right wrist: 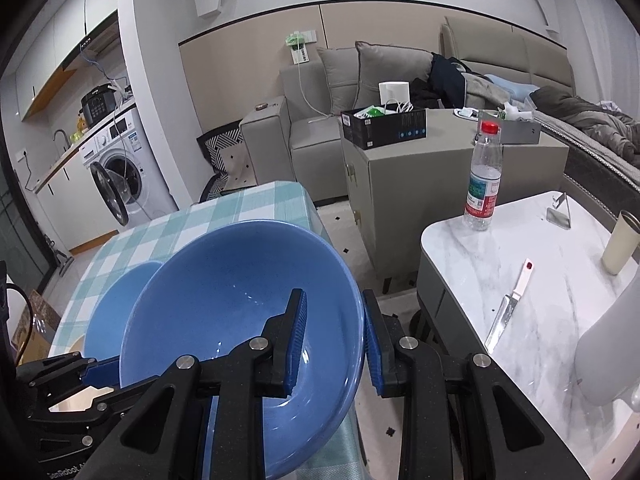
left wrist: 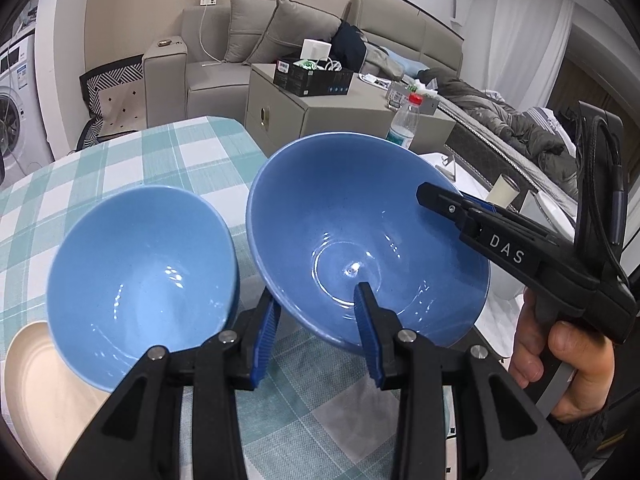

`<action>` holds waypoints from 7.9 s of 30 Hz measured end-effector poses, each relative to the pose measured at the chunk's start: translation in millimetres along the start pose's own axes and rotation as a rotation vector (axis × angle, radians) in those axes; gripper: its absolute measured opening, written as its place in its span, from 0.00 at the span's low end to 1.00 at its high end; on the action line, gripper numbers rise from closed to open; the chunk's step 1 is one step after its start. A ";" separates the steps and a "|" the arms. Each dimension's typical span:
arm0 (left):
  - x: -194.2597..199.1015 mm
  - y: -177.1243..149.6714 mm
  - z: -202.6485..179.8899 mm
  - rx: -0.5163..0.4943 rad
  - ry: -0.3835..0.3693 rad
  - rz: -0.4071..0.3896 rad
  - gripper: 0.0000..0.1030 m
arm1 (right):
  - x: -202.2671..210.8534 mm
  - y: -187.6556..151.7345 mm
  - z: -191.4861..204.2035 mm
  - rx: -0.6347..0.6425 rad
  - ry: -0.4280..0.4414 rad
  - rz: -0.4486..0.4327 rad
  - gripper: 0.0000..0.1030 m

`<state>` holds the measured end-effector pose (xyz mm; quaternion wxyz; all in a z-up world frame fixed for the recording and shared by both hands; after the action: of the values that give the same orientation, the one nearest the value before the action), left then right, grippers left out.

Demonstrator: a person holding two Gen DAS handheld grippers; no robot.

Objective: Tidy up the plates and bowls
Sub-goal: 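Lift the remaining blue bowl with both grippers toward the bowl stack, then lower the held blue bowl into the stacked blue bowls with both grippers, then open both grippers to release the bowl rim, then reposition both grippers onto the rim of the nested blue bowls, then close both grippers on the rim of the blue bowl stack, then lift the blue bowl stack with both grippers and carry it over the cream plates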

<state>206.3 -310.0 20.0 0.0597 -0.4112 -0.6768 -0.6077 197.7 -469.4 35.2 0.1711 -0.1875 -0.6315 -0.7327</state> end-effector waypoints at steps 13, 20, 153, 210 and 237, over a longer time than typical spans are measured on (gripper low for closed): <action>19.1 17.8 14.4 0.002 0.035 -0.061 0.35 | 13.3 16.7 25.1 -0.007 0.040 -0.082 0.27; 24.8 27.4 28.3 0.014 0.053 -0.082 0.35 | 17.4 19.7 42.0 0.011 0.058 -0.098 0.27; 40.9 -12.3 162.3 0.043 0.347 -0.080 0.87 | -47.9 -28.5 145.3 0.237 0.150 -0.011 0.84; 2.3 -32.9 188.0 0.309 0.181 0.034 0.42 | -95.3 -75.9 163.7 -0.011 0.389 0.283 0.66; 3.8 -28.5 177.3 0.235 0.220 0.034 0.34 | -90.8 -68.6 163.5 0.034 0.387 0.228 0.52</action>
<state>260.1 -151.4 -44.9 0.1916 -0.3437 -0.7256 -0.5645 253.0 -296.5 -46.8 0.3740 -0.1108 -0.5739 -0.7200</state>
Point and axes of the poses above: each gripper's, at about its wrist camera, not at the fingertips, and x roughly against the way its jaws point, z to its left, y to its top, the point moved 6 cm from there along -x, roughly the way its jaws point, and after that the axes turned 10 degrees about -z, right-handed, at the moved point
